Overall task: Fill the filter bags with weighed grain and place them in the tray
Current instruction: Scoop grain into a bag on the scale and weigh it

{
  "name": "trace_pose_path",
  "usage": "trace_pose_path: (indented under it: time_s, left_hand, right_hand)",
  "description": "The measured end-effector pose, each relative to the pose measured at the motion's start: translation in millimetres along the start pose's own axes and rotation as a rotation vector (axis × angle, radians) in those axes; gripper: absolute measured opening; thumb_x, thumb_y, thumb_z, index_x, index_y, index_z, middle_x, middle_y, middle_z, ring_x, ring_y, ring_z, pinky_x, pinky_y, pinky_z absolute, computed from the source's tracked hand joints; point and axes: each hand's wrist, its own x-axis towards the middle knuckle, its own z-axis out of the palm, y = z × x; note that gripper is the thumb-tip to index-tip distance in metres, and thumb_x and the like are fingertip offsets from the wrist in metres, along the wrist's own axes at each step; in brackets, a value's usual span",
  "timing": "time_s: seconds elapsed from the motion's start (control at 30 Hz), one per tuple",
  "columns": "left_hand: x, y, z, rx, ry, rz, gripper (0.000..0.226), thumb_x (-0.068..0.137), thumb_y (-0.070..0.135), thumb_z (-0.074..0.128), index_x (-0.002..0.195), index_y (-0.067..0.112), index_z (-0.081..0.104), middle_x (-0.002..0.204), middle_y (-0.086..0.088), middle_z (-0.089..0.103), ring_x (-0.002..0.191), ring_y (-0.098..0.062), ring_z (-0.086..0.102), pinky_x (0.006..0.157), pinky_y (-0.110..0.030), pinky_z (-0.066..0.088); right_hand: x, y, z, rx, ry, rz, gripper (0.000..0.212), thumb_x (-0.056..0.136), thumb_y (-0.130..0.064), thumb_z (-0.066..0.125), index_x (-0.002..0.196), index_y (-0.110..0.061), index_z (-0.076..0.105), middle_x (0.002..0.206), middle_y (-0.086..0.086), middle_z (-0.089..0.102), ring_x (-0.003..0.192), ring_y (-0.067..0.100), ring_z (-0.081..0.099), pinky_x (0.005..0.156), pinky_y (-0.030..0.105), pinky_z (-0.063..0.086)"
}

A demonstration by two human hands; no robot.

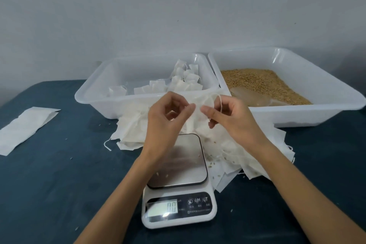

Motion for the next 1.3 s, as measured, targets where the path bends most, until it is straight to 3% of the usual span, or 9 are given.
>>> trace_pose_path:
  time_s: [0.1,0.3,0.53,0.7,0.8,0.93,1.03,1.17,1.3]
  left_hand:
    - [-4.9,0.9,5.1,-0.009,-0.188,-0.051,0.014,0.09,0.032,0.08,0.085,0.024,0.069,0.081,0.004,0.069,0.076,-0.013,0.065,0.071,-0.026,0.054]
    - [-1.7,-5.0,1.4,-0.057,-0.119,-0.083,0.01,0.095,0.014,0.074,0.086,0.011,0.071,0.077,-0.001,0.068,0.072,-0.015,0.063,0.07,-0.026,0.053]
    - [-5.8,-1.7,5.1,-0.104,-0.073,-0.085,0.011,0.097,0.012,0.071,0.086,0.009,0.07,0.081,-0.011,0.068,0.072,-0.015,0.059,0.066,-0.03,0.051]
    - [-10.4,-0.7,11.8,-0.091,-0.146,-0.077,0.011,0.095,0.016,0.075,0.091,0.006,0.074,0.085,-0.009,0.071,0.077,-0.018,0.061,0.074,-0.039,0.051]
    - [-12.0,-1.2,13.0,-0.039,-0.16,-0.087,0.007,0.095,0.014,0.074,0.094,0.007,0.075,0.087,-0.011,0.072,0.085,-0.03,0.064,0.079,-0.047,0.053]
    - [-10.7,0.1,11.9,-0.014,-0.083,-0.083,0.023,0.09,0.014,0.076,0.111,0.017,0.067,0.107,0.002,0.07,0.099,-0.011,0.065,0.083,-0.03,0.054]
    - [-7.4,-1.1,6.6,-0.004,-0.019,-0.155,0.046,0.093,0.029,0.078,0.132,0.028,0.054,0.127,0.012,0.065,0.117,-0.003,0.062,0.089,-0.018,0.051]
    - [-3.3,-1.4,4.2,-0.159,-0.04,-0.278,0.026,0.096,0.007,0.072,0.12,0.013,0.067,0.096,-0.008,0.075,0.087,-0.012,0.069,0.079,-0.028,0.054]
    - [-4.1,-2.3,5.9,-0.094,0.022,-0.228,0.012,0.094,0.0,0.071,0.102,0.007,0.072,0.083,-0.002,0.069,0.077,-0.01,0.063,0.072,-0.022,0.05]
  right_hand:
    - [-1.8,-0.1,4.2,0.055,-0.048,-0.026,0.025,0.086,-0.027,0.072,0.073,-0.007,0.063,0.064,0.005,0.062,0.061,0.023,0.06,0.068,0.041,0.054]
    - [-3.7,2.9,0.9,0.116,-0.031,-0.067,0.014,0.094,-0.004,0.067,0.102,-0.002,0.056,0.073,0.009,0.064,0.064,0.02,0.065,0.072,0.028,0.056]
    - [-8.5,10.4,9.6,-0.337,0.047,-0.246,0.028,0.093,0.0,0.059,0.095,-0.022,0.075,0.086,-0.014,0.068,0.083,0.014,0.067,0.075,0.021,0.051]
    - [-8.0,3.0,8.1,-0.053,-0.001,-0.103,0.022,0.101,-0.027,0.062,0.084,-0.017,0.074,0.084,-0.008,0.071,0.081,0.011,0.068,0.077,0.026,0.054]
    - [-8.6,1.8,8.6,-0.08,-0.014,-0.111,0.017,0.096,-0.024,0.069,0.08,-0.02,0.071,0.072,-0.009,0.066,0.07,0.011,0.062,0.069,0.027,0.05]
    - [-5.9,1.6,3.5,-0.126,0.072,-0.123,0.025,0.102,-0.027,0.06,0.081,-0.026,0.074,0.062,-0.002,0.046,0.06,0.022,0.04,0.058,0.037,0.032]
    - [-6.8,-1.3,-1.8,0.018,0.065,-0.01,0.03,0.101,-0.033,0.06,0.075,-0.03,0.074,0.064,0.002,0.053,0.063,0.027,0.042,0.058,0.042,0.035]
    - [-5.5,2.2,-1.9,-0.036,0.103,0.015,0.023,0.098,-0.027,0.066,0.082,-0.012,0.073,0.08,0.001,0.062,0.072,0.017,0.055,0.064,0.031,0.043]
    - [-4.2,8.7,-4.4,-0.269,0.263,-0.152,0.017,0.09,-0.026,0.077,0.085,-0.011,0.07,0.092,-0.006,0.058,0.069,0.024,0.051,0.067,0.031,0.045]
